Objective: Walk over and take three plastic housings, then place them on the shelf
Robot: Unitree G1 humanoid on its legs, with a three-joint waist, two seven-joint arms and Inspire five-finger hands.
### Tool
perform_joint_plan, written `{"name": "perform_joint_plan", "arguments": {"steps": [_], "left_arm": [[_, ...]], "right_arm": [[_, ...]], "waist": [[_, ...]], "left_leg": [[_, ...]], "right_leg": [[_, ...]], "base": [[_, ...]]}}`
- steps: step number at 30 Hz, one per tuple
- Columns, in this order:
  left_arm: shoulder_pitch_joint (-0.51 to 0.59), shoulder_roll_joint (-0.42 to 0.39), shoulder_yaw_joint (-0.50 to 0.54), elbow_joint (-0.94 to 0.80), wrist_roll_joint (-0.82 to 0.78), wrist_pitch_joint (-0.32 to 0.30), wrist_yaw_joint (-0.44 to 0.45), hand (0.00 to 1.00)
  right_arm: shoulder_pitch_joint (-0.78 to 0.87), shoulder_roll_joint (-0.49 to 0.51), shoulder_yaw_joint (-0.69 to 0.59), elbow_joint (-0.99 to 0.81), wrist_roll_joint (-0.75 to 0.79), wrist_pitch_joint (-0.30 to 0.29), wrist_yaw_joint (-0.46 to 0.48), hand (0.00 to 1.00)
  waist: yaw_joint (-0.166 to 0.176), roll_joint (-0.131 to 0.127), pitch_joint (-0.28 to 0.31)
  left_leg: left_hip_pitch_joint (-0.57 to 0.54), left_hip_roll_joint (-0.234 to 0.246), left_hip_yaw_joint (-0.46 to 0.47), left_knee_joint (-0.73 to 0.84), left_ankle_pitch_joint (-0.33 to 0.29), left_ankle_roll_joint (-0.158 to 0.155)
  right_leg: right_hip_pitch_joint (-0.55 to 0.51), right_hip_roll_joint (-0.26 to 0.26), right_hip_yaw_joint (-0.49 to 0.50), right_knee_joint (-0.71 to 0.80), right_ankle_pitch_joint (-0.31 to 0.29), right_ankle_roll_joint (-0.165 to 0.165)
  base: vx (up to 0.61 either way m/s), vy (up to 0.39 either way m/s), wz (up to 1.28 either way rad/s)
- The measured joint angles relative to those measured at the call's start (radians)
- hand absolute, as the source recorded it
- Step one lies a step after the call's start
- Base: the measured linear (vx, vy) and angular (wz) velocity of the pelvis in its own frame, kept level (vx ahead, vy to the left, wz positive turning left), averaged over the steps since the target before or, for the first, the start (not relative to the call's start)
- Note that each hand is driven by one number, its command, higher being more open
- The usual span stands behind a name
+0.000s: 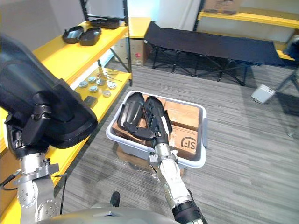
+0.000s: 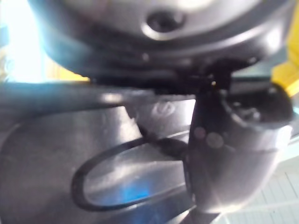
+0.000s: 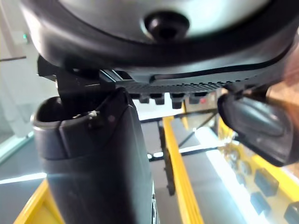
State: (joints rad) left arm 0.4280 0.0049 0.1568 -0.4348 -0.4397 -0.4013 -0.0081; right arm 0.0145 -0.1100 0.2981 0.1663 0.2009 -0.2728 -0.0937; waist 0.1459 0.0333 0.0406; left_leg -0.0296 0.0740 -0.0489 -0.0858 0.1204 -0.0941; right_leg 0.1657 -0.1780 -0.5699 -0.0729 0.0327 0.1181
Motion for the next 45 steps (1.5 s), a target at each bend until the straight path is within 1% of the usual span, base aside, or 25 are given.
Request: {"name": "perform_joint_plan", "arguments": {"steps": [2, 6, 8, 10, 11, 12, 14, 16, 18, 19, 20, 21, 22, 25, 31, 34, 36, 38, 39, 40, 41, 42, 43, 44, 45], "left_arm": [[0.024, -0.001, 0.023, -0.003, -0.004, 0.0, -0.022, 0.0], [0.062, -0.008, 0.026, -0.006, -0.022, 0.0, -0.05, 0.0], [0.061, -0.007, 0.024, -0.007, -0.021, 0.0, -0.05, 0.0], [0.042, -0.006, 0.022, -0.007, -0.02, 0.005, -0.068, 0.0], [0.04, -0.006, 0.022, -0.007, -0.021, 0.004, -0.078, 0.0], [0.045, -0.007, 0.024, -0.007, -0.027, 0.004, -0.096, 0.0], [0.044, -0.007, 0.041, -0.007, -0.04, 0.004, -0.11, 0.0], [0.038, -0.002, 0.045, -0.007, -0.085, 0.004, -0.161, 0.0], [0.021, 0.003, 0.035, -0.006, -0.118, 0.004, -0.197, 0.0], [0.008, 0.004, 0.019, -0.006, -0.131, 0.004, -0.216, 0.0], [0.004, 0.004, 0.004, -0.006, -0.14, 0.004, -0.228, 0.0], [0.005, 0.003, 0.0, -0.006, -0.143, 0.004, -0.232, 0.0], [0.007, 0.003, -0.001, -0.006, -0.144, 0.004, -0.232, 0.0], [0.006, 0.002, -0.003, -0.004, -0.146, 0.004, -0.203, 0.0], [0.018, -0.015, -0.048, 0.009, -0.141, 0.004, -0.168, 0.0], [0.018, -0.015, -0.044, 0.009, -0.132, 0.003, -0.164, 0.0], [0.019, -0.015, -0.036, 0.009, -0.13, 0.002, -0.163, 0.0], [0.019, -0.015, -0.001, 0.009, -0.129, 0.002, -0.172, 0.0], [0.019, -0.015, 0.013, 0.009, -0.129, 0.002, -0.177, 0.0], [0.02, -0.012, 0.031, 0.009, -0.129, 0.001, -0.184, 0.0], [0.022, -0.007, 0.05, 0.009, -0.129, -0.007, -0.193, 0.0], [0.018, -0.005, 0.066, 0.011, -0.126, -0.013, -0.193, 0.0], [0.023, -0.007, 0.074, 0.013, -0.123, -0.013, -0.185, 0.0], [0.027, 0.005, 0.087, 0.012, -0.104, -0.013, -0.166, 0.0], [0.026, 0.014, 0.092, 0.012, -0.093, -0.013, -0.139, 0.0]], "right_arm": [[-0.017, 0.005, 0.005, 0.001, -0.001, 0.0, 0.002, 1.0], [-0.036, 0.005, 0.01, 0.018, 0.004, 0.001, 0.019, 1.0], [-0.035, 0.005, 0.019, 0.018, 0.005, 0.001, 0.03, 1.0], [-0.03, 0.0, 0.009, 0.018, 0.004, 0.009, 0.03, 1.0], [-0.027, -0.005, 0.007, 0.018, 0.002, 0.015, 0.027, 1.0], [-0.027, -0.012, -0.003, 0.018, -0.008, 0.024, 0.025, 1.0], [-0.028, -0.008, -0.004, 0.018, -0.039, 0.025, 0.034, 1.0], [-0.028, -0.004, -0.005, 0.015, -0.036, 0.024, 0.04, 1.0], [-0.024, -0.003, -0.019, 0.014, -0.04, 0.024, 0.029, 1.0], [-0.015, -0.001, -0.034, 0.011, -0.04, 0.024, 0.015, 1.0], [-0.005, 0.001, -0.045, 0.011, -0.038, 0.024, 0.006, 1.0], [-0.002, 0.001, -0.05, 0.011, -0.037, 0.024, 0.003, 1.0], [0.003, 0.002, -0.055, 0.011, -0.037, 0.024, 0.002, 1.0], [0.005, 0.008, -0.058, 0.001, -0.034, 0.024, 0.028, 1.0], [-0.001, -0.001, -0.05, -0.037, -0.036, 0.019, 0.044, 1.0], [-0.025, -0.001, -0.041, -0.037, -0.034, 0.017, 0.04, 1.0], [-0.032, 0.0, -0.039, -0.037, -0.035, 0.005, 0.039, 1.0], [-0.033, 0.005, -0.035, -0.037, -0.036, -0.007, 0.039, 1.0], [-0.031, 0.008, -0.035, -0.037, -0.036, -0.008, 0.038, 1.0], [-0.025, 0.009, -0.037, -0.039, -0.036, -0.013, 0.038, 1.0], [-0.006, 0.008, -0.04, -0.052, -0.036, -0.02, 0.038, 1.0], [0.003, 0.011, -0.042, -0.058, -0.036, -0.027, 0.039, 1.0], [0.009, 0.013, -0.042, -0.059, -0.036, -0.028, 0.04, 1.0], [0.011, 0.018, -0.043, -0.059, -0.036, -0.029, 0.042, 1.0], [0.005, 0.032, -0.043, -0.059, -0.036, -0.031, 0.046, 1.0]], "waist": [[0.017, -0.006, 0.001], [0.022, -0.012, 0.005], [0.013, -0.023, 0.009], [0.008, -0.027, 0.019], [0.008, -0.027, 0.02], [0.021, -0.022, 0.024], [0.026, -0.024, 0.031], [0.013, -0.026, 0.046], [0.007, -0.033, 0.061], [-0.003, -0.035, 0.064], [-0.014, -0.036, 0.065], [-0.011, -0.036, 0.068], [-0.008, -0.038, 0.071], [-0.009, -0.051, 0.085], [-0.008, -0.018, 0.137], [0.006, -0.005, 0.178], [0.022, -0.003, 0.19], [0.035, -0.009, 0.192], [0.036, -0.013, 0.193], [0.04, -0.026, 0.199], [0.043, -0.019, 0.191], [0.043, -0.026, 0.193], [0.04, -0.033, 0.182], [0.035, -0.035, 0.174], [0.033, -0.033, 0.175]], "left_leg": [[0.001, -0.006, -0.006, -0.001, 0.0, 0.001], [0.0, -0.011, -0.01, 0.0, -0.005, 0.0], [-0.036, -0.011, -0.011, 0.021, -0.009, 0.015], [-0.094, 0.006, 0.067, 0.083, -0.021, 0.038], [-0.099, 0.011, 0.103, 0.082, -0.012, 0.047], [-0.072, -0.005, 0.09, 0.033, 0.022, 0.049], [-0.062, -0.031, 0.076, -0.002, 0.039, 0.056], [-0.07, -0.055, 0.034, -0.003, 0.045, 0.064], [-0.077, -0.074, 0.006, -0.003, 0.047, 0.067], [-0.091, -0.086, -0.012, -0.003, 0.053, 0.074], [-0.103, -0.089, -0.01, -0.002, 0.066, 0.077], [-0.104, -0.087, -0.007, 0.0, 0.081, 0.076], [-0.104, -0.087, -0.006, 0.001, 0.094, 0.075], [-0.102, -0.084, -0.005, 0.002, 0.108, 0.073], [-0.107, -0.083, -0.002, 0.013, 0.092, 0.068], [-0.156, -0.092, 0.012, 0.141, 0.035, 0.079], [-0.201, -0.099, 0.019, 0.261, -0.028, 0.086], [-0.259, -0.099, 0.044, 0.415, -0.117, 0.102], [-0.27, -0.098, 0.053, 0.457, -0.142, 0.107], [-0.287, -0.097, 0.08, 0.543, -0.19, 0.127], [-0.282, -0.096, 0.107, 0.61, -0.287, 0.152], [-0.279, -0.104, 0.102, 0.627, -0.315, 0.159], [-0.273, -0.117, 0.097, 0.609, -0.319, 0.165], [-0.257, -0.119, 0.093, 0.563, -0.316, 0.17], [-0.217, -0.121, 0.082, 0.504, -0.303, 0.179]], "right_leg": [[0.004, -0.005, -0.004, 0.002, -0.003, 0.003], [-0.001, -0.014, -0.008, 0.027, -0.027, -0.001], [0.001, -0.014, -0.044, 0.041, -0.034, -0.001], [0.012, -0.018, -0.113, 0.059, -0.031, 0.005], [0.02, -0.024, -0.135, 0.07, -0.036, 0.011], [0.027, -0.044, -0.16, 0.107, -0.053, 0.016], [0.024, -0.079, -0.162, 0.167, -0.101, 0.023], [0.009, -0.1, -0.086, 0.238, -0.179, -0.021], [-0.003, -0.093, -0.021, 0.269, -0.235, -0.015], [-0.021, -0.074, 0.029, 0.285, -0.266, -0.016], [-0.024, -0.068, 0.036, 0.294, -0.27, -0.015], [-0.022, -0.068, 0.035, 0.298, -0.265, -0.006], [-0.017, -0.065, 0.04, 0.297, -0.252, 0.014], [-0.012, -0.06, 0.056, 0.297, -0.248, 0.022], [-0.011, -0.058, 0.054, 0.3, -0.258, 0.012], [-0.011, -0.082, 0.052, 0.326, -0.275, 0.017], [-0.007, -0.097, 0.049, 0.349, -0.288, 0.022], [0.008, -0.111, 0.035, 0.368, -0.31, 0.014], [0.017, -0.115, 0.028, 0.366, -0.315, 0.006], [0.038, -0.12, 0.021, 0.364, -0.327, -0.016], [0.063, -0.117, 0.016, 0.404, -0.335, -0.053], [0.021, -0.153, 0.044, 0.518, -0.32, -0.103], [-0.057, -0.187, 0.097, 0.643, -0.256, -0.124], [-0.143, -0.195, 0.153, 0.756, -0.201, -0.125], [-0.21, -0.17, 0.166, 0.788, -0.244, -0.097]], "base": [[0.0, 0.007, 0.1], [-0.02, 0.013, 0.05], [-0.03, -0.001, 0.46], [-0.06, 0.036, 0.93], [-0.01, 0.099, 1.05], [0.02, 0.11, 0.92], [0.0, 0.109, 0.73], [-0.03, 0.053, 0.76], [-0.06, -0.031, 0.82], [-0.09, -0.087, 1.09], [-0.06, -0.086, 0.91], [-0.01, -0.066, 0.54], [0.03, -0.051, 0.16], [0.0, -0.048, 0.06], [-0.07, -0.009, 0.0], [-0.08, 0.04, 0.02], [-0.03, 0.073, 0.03], [0.02, 0.118, 0.16], [0.07, 0.138, 0.16], [0.15, 0.159, 0.15], [0.24, 0.19, 0.24], [0.22, 0.178, 0.23], [0.2, 0.213, 0.28], [0.2, 0.228, 0.18], [0.28, 0.241, 0.12]]}}
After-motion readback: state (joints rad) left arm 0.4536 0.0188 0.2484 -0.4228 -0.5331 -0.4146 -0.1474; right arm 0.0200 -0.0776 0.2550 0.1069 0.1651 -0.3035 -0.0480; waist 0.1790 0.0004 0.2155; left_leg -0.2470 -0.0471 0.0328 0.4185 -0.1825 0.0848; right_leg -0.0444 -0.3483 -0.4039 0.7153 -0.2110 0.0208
